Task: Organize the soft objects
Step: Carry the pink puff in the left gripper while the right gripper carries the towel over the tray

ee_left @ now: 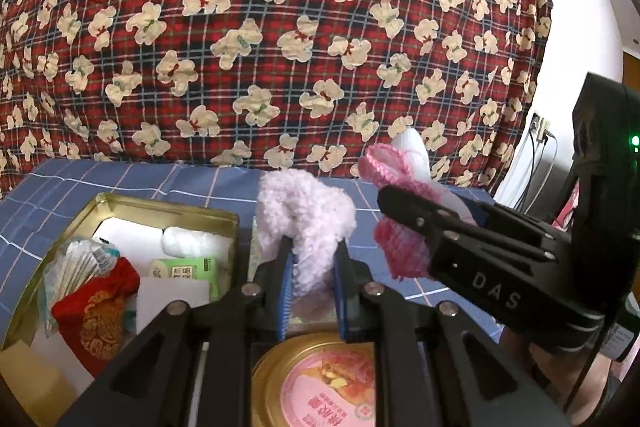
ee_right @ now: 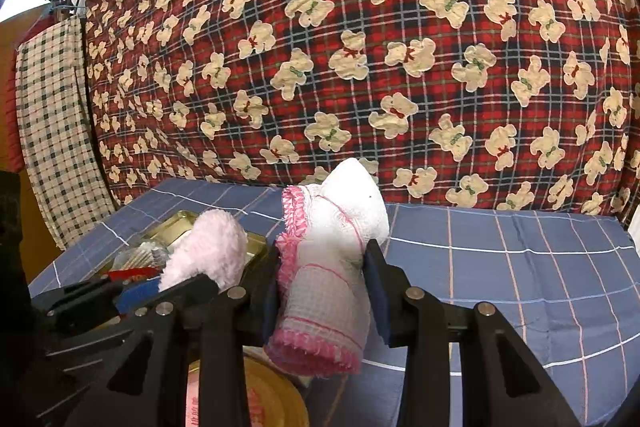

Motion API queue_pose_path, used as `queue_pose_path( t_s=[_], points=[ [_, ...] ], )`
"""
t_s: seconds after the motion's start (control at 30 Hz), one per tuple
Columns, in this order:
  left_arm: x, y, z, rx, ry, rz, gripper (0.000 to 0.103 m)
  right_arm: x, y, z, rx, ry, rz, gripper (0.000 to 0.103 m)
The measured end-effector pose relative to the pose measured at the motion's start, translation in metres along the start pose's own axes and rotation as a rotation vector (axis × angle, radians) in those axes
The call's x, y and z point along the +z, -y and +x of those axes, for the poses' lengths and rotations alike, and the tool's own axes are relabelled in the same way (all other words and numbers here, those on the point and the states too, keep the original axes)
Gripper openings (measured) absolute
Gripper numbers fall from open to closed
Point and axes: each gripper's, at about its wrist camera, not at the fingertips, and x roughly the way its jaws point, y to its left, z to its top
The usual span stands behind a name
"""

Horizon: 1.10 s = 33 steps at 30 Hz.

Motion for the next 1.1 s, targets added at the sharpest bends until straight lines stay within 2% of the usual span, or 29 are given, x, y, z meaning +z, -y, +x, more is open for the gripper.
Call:
queue_pose_path(
  t_s=[0.67, 1.1],
  points=[
    [0.014, -0.027, -0.038, 0.066, 0.053, 0.002, 0.015, 0.015, -0.025, -0.007, 0.067, 0.041, -0.017, 0.041],
    [0.018, -0.087, -0.068, 0.178, 0.052, -0.042, 0.015, 0.026, -0.064, -0.011, 0.161, 0.038, -0.071, 0.041]
  ],
)
